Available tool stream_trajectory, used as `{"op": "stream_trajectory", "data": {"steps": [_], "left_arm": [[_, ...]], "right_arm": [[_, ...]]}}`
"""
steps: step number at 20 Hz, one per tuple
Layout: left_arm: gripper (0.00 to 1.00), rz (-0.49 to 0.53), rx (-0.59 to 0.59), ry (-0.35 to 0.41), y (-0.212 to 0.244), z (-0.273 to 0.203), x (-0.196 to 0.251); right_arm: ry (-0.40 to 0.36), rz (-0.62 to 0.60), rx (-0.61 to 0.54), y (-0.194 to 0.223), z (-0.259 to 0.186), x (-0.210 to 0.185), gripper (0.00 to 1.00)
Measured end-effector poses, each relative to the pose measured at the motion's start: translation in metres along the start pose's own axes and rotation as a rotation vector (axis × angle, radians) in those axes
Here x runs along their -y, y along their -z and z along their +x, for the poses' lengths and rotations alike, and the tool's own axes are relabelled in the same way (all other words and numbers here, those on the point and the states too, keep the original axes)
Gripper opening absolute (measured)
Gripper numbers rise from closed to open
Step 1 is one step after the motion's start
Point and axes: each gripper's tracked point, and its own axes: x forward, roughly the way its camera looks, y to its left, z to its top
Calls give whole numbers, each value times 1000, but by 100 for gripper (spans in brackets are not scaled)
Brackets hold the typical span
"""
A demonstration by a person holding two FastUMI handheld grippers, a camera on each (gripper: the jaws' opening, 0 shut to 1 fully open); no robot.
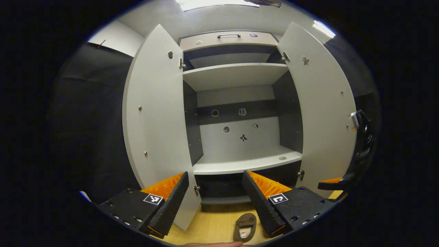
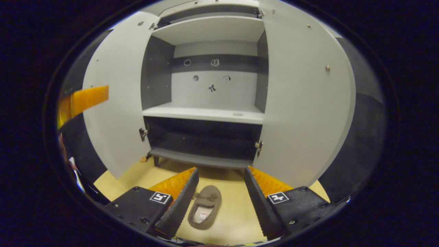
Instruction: Grab one shoe with the right hand and put it into the shoe cabinet, grab the other shoe with the left hand and put it into the shoe cabinet; then close the right door with the right hand and the left door with the left hand.
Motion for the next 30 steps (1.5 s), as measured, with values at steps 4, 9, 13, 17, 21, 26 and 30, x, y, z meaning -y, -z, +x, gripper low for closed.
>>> {"op": "stream_trajectory", "data": {"steps": [4,9,13,17,21,26,30], "left_arm": [[96,45,-57,29,23,2,-1],[96,50,-109,31,48,-2,-10],[96,48,-147,24,61,-3,-19],[96,46,-168,24,68,-2,-23],[96,42,-172,30,71,2,-24],[96,35,-159,59,71,9,-16],[96,34,-133,86,72,14,-9]], "right_arm": [[-71,-69,-161,94,24,-37,89],[-72,-130,-280,156,65,-54,89],[-83,-96,-346,171,109,-66,86],[47,-168,-348,177,145,-50,65],[88,-174,-348,174,142,-47,27],[100,-157,-332,158,110,-38,8],[131,-122,-293,116,64,-15,8]]}}
